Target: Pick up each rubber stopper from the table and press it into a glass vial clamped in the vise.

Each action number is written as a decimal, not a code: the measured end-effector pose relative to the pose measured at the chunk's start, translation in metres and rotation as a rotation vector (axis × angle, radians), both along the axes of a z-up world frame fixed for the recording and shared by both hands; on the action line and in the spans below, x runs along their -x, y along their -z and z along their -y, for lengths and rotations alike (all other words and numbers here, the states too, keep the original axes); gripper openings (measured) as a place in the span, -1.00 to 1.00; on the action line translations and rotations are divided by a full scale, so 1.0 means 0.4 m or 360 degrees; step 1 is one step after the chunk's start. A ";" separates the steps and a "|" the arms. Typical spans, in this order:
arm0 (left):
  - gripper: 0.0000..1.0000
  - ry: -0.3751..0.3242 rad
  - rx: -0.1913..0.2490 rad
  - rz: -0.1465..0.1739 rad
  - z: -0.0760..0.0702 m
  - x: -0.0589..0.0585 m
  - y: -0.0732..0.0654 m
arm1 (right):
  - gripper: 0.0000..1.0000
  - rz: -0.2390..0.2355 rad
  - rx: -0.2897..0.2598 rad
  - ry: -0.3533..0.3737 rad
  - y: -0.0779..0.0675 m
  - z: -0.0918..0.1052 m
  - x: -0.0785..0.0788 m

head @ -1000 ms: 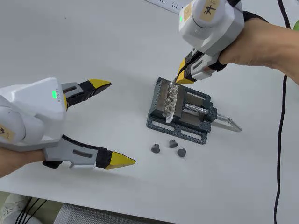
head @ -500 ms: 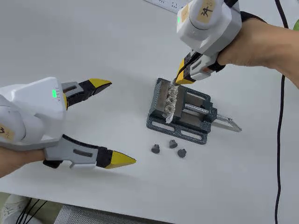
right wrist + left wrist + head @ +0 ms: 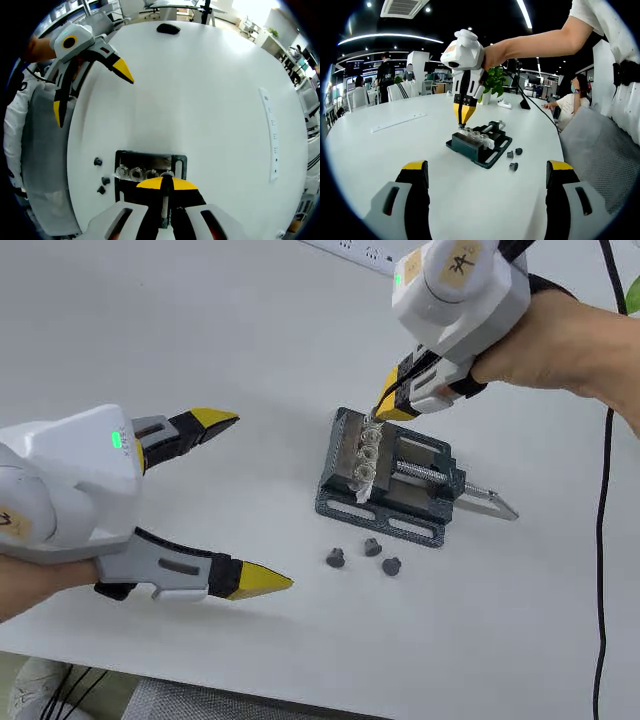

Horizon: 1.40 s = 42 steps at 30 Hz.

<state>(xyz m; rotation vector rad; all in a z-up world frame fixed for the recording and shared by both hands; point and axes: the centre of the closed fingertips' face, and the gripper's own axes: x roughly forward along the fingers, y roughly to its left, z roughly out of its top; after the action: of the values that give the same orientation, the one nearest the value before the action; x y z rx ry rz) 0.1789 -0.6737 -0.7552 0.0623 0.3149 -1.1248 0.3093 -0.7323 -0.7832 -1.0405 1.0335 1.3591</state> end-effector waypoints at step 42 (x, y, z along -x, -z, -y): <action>0.95 0.0010 -0.0025 0.0022 -0.003 0.003 -0.017 | -1.00 0.0039 0.0008 -0.0006 0.001 0.019 0.006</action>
<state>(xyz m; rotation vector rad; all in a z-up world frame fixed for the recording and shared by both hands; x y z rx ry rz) 0.1775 -0.6724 -0.7482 0.0848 0.3117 -1.1275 0.3069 -0.7400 -0.7834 -1.0604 1.0180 1.3443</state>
